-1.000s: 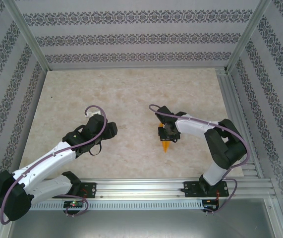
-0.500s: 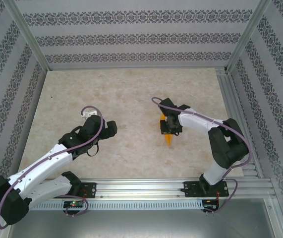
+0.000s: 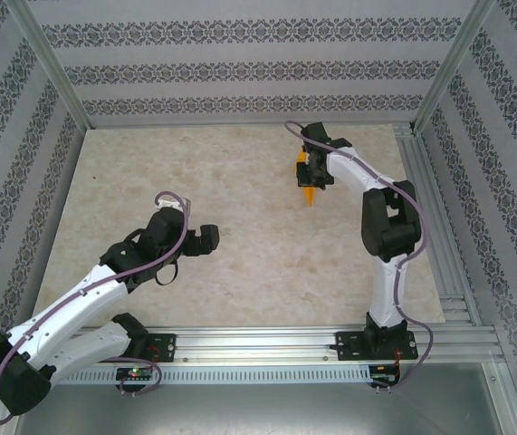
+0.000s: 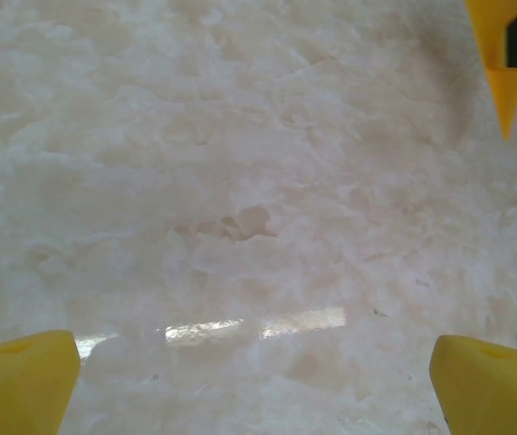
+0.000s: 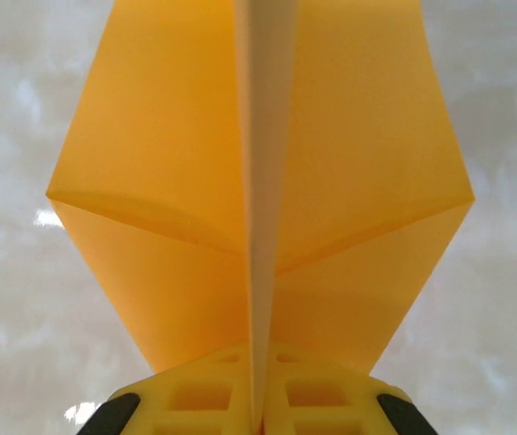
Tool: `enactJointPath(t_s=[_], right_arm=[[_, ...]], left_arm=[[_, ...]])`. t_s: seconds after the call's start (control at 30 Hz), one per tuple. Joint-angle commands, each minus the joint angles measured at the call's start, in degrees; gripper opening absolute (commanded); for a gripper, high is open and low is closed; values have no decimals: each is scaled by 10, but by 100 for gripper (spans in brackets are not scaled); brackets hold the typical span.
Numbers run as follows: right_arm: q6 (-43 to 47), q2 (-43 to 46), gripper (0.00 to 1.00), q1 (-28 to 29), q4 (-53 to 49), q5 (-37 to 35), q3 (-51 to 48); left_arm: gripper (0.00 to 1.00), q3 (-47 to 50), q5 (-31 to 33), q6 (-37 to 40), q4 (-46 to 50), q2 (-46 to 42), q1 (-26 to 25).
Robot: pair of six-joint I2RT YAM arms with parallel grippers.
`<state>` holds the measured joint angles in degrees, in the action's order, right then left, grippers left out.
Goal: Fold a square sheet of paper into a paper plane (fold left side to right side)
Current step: Place the paper plane at the top-center of the table.
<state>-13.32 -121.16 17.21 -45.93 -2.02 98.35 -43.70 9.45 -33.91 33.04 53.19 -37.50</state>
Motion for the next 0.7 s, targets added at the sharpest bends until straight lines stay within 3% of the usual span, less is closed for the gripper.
enactJointPath(t_s=[0.0, 0.2, 0.67], right_arm=[[15, -51, 9, 1, -37, 0, 62], [1, -143, 9, 0, -107, -7, 178], [3, -194, 17, -2, -142, -20, 241]], left_arm=[[100, -21, -21, 36, 3, -5, 7], [100, -14, -27, 31, 4, -5, 7], [100, -10, -24, 29, 5, -3, 7]])
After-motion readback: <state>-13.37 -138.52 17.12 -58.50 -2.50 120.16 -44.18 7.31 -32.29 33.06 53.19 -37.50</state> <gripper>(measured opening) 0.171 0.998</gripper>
